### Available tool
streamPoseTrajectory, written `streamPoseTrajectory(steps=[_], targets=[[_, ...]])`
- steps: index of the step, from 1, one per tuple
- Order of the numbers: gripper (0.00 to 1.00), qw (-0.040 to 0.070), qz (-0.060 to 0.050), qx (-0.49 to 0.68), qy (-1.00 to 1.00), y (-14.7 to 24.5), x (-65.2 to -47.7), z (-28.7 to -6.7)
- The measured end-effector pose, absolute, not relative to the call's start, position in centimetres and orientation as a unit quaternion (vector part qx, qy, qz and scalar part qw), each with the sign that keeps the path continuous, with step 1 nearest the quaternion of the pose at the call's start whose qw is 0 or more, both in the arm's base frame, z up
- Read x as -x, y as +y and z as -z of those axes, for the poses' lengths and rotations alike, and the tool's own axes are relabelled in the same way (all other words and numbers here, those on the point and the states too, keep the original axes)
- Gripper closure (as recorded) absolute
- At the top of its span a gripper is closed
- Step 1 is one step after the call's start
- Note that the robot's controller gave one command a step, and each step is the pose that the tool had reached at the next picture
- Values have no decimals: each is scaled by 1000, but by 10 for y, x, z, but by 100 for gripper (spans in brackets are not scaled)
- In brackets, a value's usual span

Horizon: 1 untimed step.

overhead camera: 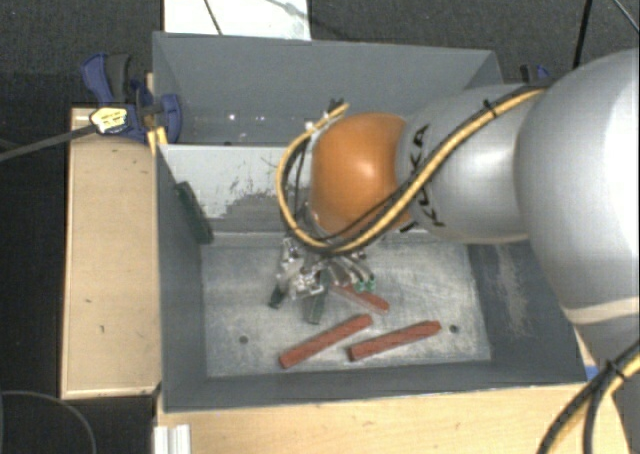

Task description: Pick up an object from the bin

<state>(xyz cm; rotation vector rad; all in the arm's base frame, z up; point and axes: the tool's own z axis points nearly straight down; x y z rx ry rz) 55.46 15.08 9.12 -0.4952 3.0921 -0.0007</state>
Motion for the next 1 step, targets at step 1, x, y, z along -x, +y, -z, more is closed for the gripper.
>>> streamPoseTrajectory(steps=[1], targets=[[100,4,1,223,975,160,-564,-83]])
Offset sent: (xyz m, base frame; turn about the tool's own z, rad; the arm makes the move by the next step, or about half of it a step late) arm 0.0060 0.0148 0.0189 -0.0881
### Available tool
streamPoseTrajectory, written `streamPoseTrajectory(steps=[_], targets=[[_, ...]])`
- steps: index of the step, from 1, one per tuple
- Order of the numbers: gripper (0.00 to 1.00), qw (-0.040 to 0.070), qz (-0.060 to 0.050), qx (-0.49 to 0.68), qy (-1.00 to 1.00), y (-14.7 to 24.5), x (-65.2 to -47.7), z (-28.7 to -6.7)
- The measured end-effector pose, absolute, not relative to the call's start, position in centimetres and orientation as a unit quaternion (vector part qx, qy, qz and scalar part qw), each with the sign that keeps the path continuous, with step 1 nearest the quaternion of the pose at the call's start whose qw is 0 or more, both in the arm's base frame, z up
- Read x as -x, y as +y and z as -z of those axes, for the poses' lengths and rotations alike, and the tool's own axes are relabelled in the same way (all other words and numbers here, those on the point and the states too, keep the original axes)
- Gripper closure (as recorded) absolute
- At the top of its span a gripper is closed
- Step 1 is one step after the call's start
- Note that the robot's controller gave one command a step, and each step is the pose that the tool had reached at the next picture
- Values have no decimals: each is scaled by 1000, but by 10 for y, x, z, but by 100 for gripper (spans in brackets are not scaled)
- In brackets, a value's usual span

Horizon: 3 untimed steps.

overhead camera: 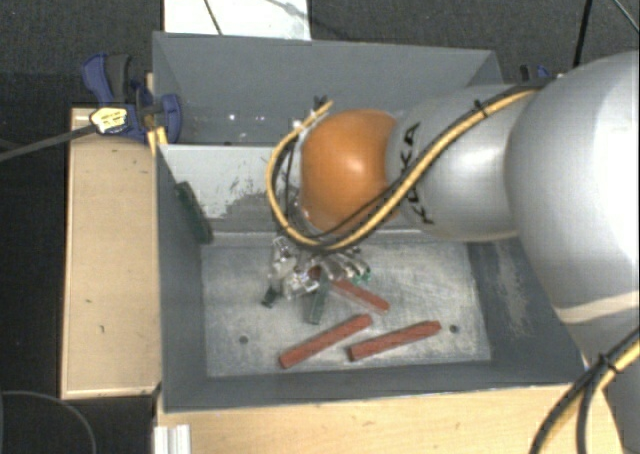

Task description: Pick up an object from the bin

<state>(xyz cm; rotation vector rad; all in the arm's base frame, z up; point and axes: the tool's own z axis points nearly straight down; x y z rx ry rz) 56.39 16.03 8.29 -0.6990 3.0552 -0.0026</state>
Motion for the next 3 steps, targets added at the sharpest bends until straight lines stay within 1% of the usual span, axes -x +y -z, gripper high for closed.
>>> streamPoseTrajectory(steps=[1,2,3], targets=[[100,2,-1,205,979,165,-561,-103],[100,2,-1,183,983,157,-564,-132],[0,4,-1,243,970,168,-561,-73]])
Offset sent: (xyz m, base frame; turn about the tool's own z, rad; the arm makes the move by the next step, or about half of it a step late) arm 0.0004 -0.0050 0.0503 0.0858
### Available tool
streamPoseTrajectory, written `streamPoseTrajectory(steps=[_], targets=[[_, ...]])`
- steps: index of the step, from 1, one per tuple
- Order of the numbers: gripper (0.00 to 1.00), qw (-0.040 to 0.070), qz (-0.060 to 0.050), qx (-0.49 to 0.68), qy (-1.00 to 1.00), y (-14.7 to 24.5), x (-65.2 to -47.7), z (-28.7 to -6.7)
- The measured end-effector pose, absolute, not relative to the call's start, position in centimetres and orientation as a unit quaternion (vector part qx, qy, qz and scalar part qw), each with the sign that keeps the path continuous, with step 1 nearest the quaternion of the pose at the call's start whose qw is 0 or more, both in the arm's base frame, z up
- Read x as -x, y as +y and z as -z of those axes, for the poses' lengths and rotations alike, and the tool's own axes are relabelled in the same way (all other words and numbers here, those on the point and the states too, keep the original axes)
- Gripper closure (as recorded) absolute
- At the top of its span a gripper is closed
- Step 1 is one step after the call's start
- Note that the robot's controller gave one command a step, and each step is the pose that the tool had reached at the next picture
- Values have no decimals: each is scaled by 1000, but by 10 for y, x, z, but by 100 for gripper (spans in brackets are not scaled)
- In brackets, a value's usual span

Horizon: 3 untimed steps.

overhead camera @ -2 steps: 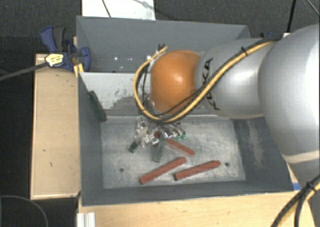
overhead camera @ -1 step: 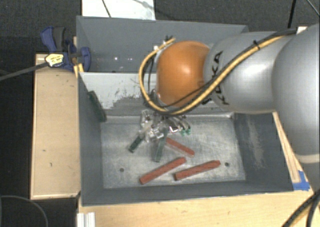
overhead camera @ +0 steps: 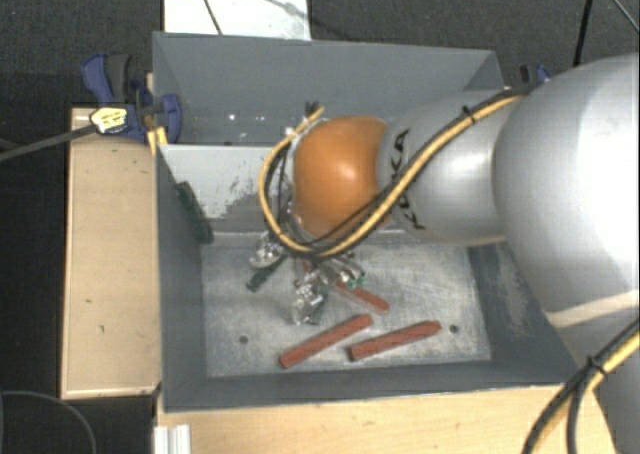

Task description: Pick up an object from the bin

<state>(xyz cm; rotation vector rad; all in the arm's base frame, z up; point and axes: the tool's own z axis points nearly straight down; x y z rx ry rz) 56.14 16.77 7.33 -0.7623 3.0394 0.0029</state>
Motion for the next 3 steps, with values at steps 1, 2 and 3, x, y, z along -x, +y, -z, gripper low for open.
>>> streamPoseTrajectory(steps=[1,2,3], targets=[[100,7,-2,241,971,169,-563,-75],[100,7,-2,240,971,169,-563,-75],[100,2,0,255,967,173,-563,-212]])
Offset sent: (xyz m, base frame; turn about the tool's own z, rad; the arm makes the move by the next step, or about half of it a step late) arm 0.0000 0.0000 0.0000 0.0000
